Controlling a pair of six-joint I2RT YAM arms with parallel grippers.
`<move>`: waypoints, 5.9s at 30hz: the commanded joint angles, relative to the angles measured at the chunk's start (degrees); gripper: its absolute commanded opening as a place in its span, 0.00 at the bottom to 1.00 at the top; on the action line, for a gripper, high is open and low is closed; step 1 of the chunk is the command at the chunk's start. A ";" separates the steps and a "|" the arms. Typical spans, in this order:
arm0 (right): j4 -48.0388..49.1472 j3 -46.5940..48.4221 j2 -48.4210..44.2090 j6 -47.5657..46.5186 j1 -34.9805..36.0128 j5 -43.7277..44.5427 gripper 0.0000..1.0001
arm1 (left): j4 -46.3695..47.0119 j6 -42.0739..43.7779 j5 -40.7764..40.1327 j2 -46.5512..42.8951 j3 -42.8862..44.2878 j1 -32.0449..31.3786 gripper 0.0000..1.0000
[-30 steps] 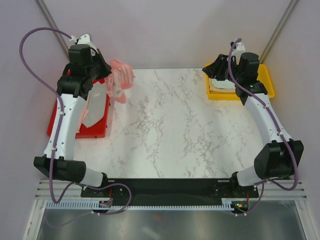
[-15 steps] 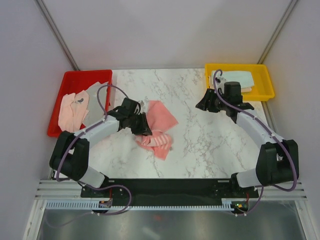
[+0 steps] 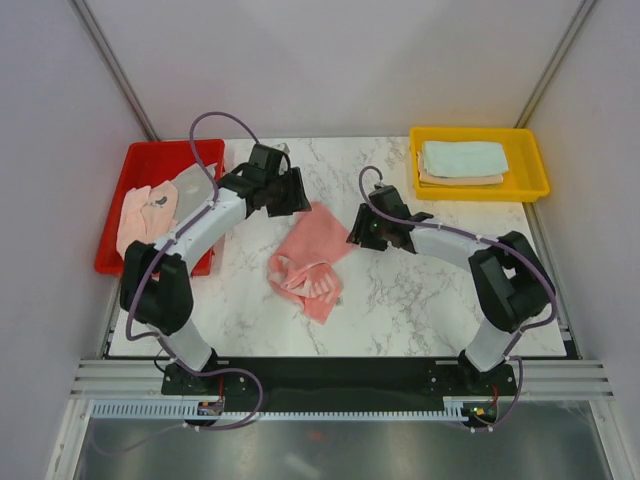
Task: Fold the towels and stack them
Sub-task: Move the towel to the center of the board, then flatten out the crumpled towel, then fold the towel
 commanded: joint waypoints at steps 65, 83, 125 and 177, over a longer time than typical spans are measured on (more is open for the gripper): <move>-0.85 -4.88 -40.63 -25.96 -0.98 -0.82 0.00 | -1.58 0.35 16.30 -21.22 -0.53 0.98 0.02; -0.50 10.05 -52.81 -21.99 -0.71 -2.18 0.00 | -0.60 -8.46 15.55 -36.83 7.53 -1.39 0.02; 29.74 36.34 24.28 -29.91 -13.37 -7.70 0.00 | 23.47 10.53 6.82 25.15 27.77 12.41 0.02; 17.87 -21.05 -23.53 -24.73 -5.37 -8.85 0.00 | 15.12 5.35 3.84 -12.47 -25.59 2.56 0.02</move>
